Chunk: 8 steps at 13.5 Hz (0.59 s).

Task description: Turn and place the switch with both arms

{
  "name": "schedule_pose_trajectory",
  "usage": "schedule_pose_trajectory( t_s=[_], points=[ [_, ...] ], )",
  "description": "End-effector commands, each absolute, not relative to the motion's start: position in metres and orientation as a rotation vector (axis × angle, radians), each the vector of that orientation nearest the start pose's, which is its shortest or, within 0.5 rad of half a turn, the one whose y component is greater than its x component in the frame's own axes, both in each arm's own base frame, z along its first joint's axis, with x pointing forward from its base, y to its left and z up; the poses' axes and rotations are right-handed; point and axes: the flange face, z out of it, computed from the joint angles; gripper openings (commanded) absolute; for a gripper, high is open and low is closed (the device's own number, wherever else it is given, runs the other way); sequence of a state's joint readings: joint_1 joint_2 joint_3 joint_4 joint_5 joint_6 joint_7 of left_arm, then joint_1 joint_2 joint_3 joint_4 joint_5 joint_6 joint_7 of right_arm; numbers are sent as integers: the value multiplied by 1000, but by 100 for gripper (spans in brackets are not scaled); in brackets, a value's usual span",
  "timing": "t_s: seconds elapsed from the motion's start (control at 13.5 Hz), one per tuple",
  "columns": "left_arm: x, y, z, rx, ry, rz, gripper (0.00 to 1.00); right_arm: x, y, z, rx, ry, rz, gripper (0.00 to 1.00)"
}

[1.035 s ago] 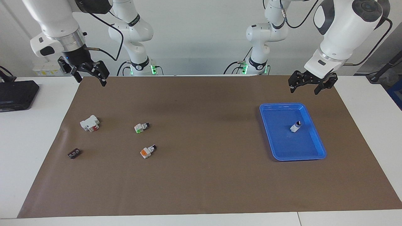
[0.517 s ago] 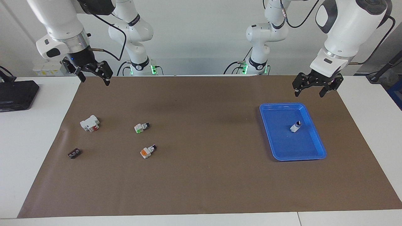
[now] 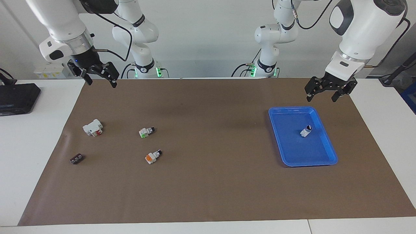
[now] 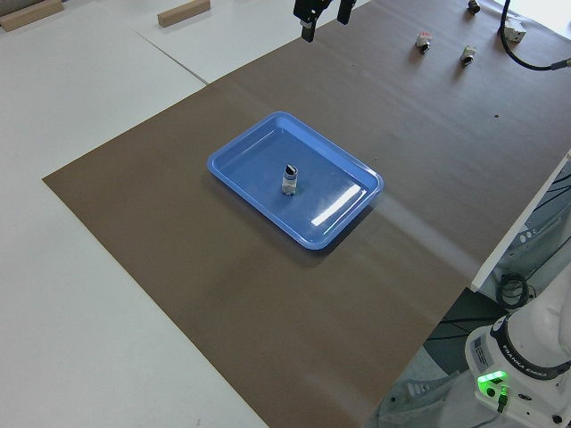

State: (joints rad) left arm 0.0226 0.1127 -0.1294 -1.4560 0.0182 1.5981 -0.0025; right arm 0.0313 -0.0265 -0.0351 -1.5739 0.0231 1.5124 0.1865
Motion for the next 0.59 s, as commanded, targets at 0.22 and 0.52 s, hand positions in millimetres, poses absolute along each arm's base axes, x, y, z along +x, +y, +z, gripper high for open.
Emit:
schedule_pose_trajectory(
  t_s=[0.22,0.52],
  points=[
    [582,-55,611,-3143,159,-59,100,528,-4,626,-3174,256,82,100],
    [583,-57,612,-3143,159,-83,100,529,-1,624,-3164,264,66,100]
  ],
)
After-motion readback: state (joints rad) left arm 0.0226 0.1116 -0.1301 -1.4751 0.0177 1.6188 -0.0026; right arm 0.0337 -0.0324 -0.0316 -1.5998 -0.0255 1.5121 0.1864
